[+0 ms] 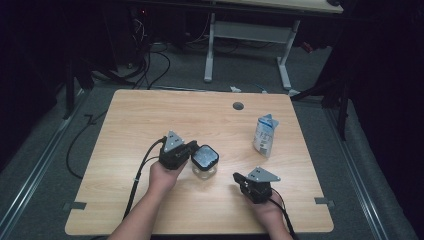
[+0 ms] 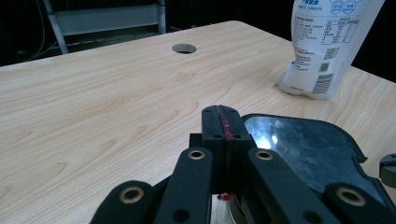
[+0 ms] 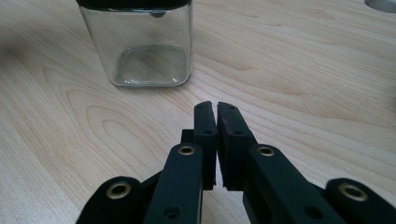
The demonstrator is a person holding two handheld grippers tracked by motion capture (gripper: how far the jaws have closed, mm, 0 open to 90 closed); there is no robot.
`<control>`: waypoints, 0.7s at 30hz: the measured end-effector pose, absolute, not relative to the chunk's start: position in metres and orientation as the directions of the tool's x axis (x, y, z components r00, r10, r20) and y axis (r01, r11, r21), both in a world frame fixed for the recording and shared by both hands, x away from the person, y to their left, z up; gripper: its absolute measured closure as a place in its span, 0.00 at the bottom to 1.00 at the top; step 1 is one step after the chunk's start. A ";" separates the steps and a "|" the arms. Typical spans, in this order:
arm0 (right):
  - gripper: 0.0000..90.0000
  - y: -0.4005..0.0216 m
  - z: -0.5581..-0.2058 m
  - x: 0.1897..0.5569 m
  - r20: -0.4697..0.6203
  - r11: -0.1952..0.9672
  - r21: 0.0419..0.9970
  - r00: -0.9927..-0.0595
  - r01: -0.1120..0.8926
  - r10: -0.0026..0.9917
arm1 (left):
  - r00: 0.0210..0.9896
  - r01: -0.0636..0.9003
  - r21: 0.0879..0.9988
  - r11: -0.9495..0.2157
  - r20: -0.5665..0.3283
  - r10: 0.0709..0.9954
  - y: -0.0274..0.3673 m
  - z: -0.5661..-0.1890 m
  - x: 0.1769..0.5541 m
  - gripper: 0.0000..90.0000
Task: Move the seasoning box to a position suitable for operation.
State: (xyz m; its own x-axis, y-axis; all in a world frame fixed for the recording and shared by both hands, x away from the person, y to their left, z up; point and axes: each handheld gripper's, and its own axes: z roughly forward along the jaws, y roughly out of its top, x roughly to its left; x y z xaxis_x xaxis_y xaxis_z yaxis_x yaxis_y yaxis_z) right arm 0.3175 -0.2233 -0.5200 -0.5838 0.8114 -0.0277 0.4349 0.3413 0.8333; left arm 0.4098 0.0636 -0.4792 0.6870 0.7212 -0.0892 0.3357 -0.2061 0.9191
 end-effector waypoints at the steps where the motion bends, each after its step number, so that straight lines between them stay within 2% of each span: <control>1: 0.96 -0.223 -0.520 0.317 -0.028 0.341 0.833 -0.584 0.435 0.811 | 0.687 0.336 0.919 -0.206 -0.089 0.721 0.064 -0.479 0.410 1.00; 21: 0.96 -0.223 -0.520 0.316 -0.031 0.345 0.833 -0.586 0.433 0.810 | 0.688 0.330 0.922 -0.201 -0.090 0.720 0.064 -0.481 0.408 1.00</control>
State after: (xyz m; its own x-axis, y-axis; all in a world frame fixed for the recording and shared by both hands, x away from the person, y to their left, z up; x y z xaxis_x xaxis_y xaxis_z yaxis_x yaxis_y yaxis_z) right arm 0.3163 -0.2234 -0.5199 -0.5858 0.8099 -0.0306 0.4332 0.3448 0.8327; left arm 0.4083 0.0635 -0.4806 0.6880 0.7201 -0.0897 0.3302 -0.2006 0.9223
